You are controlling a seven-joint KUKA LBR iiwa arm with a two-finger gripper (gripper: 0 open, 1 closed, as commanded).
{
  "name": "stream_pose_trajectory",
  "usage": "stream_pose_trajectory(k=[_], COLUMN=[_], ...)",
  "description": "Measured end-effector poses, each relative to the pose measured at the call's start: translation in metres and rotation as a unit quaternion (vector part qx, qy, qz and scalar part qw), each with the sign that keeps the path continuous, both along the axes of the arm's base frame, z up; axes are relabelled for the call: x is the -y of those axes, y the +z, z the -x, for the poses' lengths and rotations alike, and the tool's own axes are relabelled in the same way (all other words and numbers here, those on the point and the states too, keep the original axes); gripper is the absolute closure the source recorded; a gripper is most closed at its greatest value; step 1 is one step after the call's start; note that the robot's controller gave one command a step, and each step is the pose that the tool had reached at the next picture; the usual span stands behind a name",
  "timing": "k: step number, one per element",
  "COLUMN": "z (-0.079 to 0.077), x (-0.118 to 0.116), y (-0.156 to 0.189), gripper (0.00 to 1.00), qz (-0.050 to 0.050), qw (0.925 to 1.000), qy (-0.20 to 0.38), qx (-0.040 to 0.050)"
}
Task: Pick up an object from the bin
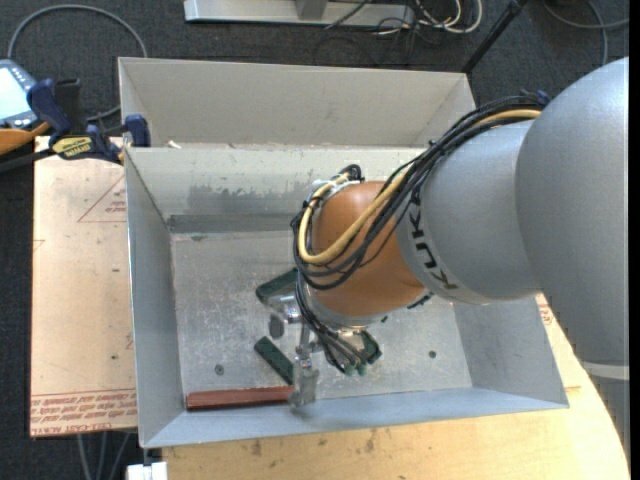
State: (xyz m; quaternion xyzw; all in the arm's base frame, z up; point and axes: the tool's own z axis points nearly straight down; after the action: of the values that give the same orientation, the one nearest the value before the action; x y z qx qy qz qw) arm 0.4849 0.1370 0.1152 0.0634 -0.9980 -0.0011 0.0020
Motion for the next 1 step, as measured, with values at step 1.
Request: stream_pose_trajectory(k=[1], z=[0.0012], x=[-0.0092], y=[-0.0453], gripper=[0.0], qz=[0.001], qw=[0.9899], qy=[-0.142], qx=[0.002])
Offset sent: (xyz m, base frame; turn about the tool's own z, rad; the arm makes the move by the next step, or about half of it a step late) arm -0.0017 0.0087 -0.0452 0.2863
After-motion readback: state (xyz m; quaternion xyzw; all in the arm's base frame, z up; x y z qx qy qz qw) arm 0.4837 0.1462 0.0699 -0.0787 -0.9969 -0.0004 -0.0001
